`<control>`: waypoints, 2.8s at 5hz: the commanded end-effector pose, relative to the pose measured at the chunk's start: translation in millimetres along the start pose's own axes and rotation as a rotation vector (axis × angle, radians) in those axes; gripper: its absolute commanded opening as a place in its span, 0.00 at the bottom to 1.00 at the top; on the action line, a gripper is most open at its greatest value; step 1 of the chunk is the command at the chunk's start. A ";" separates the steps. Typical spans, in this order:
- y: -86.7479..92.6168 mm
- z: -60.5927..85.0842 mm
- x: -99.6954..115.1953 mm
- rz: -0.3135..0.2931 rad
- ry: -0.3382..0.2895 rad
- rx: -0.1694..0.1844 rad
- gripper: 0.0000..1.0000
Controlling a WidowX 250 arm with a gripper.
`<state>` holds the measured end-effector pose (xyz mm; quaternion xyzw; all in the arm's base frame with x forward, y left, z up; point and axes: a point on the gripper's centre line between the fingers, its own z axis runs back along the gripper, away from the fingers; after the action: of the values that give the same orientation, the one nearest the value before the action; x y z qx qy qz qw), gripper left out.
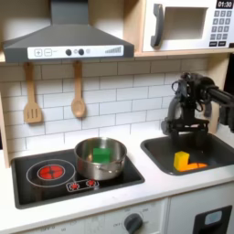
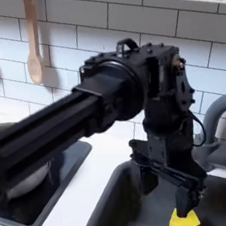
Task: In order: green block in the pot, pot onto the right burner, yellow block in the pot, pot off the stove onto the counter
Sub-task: 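Take the yellow block from the sink and put it in the pot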
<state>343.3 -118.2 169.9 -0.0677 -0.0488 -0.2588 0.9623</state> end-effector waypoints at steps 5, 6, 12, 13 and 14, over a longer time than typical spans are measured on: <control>-2.4 -43.4 21.2 0.006 0.017 0.027 1.00; -3.7 -48.1 21.5 0.013 0.025 0.031 1.00; 2.4 -74.3 23.5 -0.005 0.067 0.019 1.00; 2.4 -76.8 24.6 -0.016 0.073 0.016 1.00; 3.1 -79.6 25.2 -0.007 0.073 0.020 0.00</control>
<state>370.7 -140.0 95.7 -0.0479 -0.0164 -0.2652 0.9629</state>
